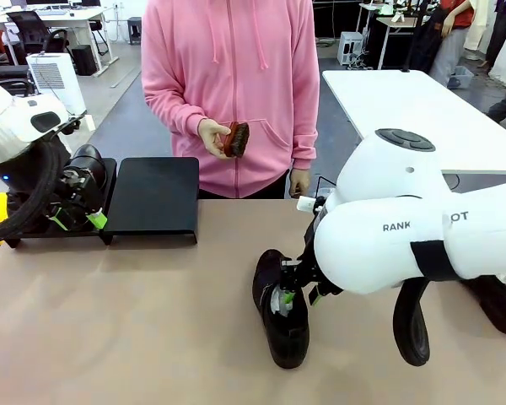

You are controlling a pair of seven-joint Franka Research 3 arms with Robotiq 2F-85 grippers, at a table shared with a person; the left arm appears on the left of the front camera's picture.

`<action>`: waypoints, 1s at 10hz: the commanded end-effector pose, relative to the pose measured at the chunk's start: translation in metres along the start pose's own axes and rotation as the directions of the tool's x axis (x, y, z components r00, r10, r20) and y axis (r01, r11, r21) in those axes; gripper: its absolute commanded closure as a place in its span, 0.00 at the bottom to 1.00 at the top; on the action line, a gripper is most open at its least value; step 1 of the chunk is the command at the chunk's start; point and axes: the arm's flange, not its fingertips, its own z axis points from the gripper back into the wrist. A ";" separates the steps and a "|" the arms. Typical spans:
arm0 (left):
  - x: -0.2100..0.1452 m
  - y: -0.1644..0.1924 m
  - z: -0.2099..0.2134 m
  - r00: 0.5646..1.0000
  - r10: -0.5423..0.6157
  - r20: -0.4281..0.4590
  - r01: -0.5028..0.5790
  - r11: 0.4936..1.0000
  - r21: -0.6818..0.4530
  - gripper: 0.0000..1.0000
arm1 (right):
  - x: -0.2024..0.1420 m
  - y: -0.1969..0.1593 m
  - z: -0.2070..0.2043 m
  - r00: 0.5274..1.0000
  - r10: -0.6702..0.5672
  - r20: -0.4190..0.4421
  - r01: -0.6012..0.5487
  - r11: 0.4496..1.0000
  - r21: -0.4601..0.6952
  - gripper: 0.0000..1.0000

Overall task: Organize the shoes by placing them on the stand.
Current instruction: Pick up one Shoe and place it in the middle of the table, then place the Shoe from the middle of the table onto the Shoes Stand.

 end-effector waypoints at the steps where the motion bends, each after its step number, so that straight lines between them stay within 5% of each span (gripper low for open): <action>1: -0.003 0.002 0.000 1.000 -0.004 0.004 0.004 1.000 -0.023 0.31 | -0.010 -0.007 0.018 1.000 -0.006 0.021 0.005 0.998 0.065 0.00; 4: -0.003 0.002 0.000 1.000 -0.004 0.004 0.004 1.000 -0.023 0.31 | -0.033 -0.025 0.056 0.997 0.042 -0.063 -0.034 0.990 0.136 0.00; 5: -0.003 0.002 0.000 1.000 -0.004 0.004 0.004 1.000 -0.023 0.31 | -0.008 -0.003 0.031 1.000 -0.022 0.017 0.021 0.998 0.056 0.00; 10: -0.003 0.002 0.000 1.000 -0.004 0.004 0.004 1.000 -0.023 0.31 | -0.008 -0.003 0.031 1.000 -0.022 0.017 0.021 0.998 0.056 0.00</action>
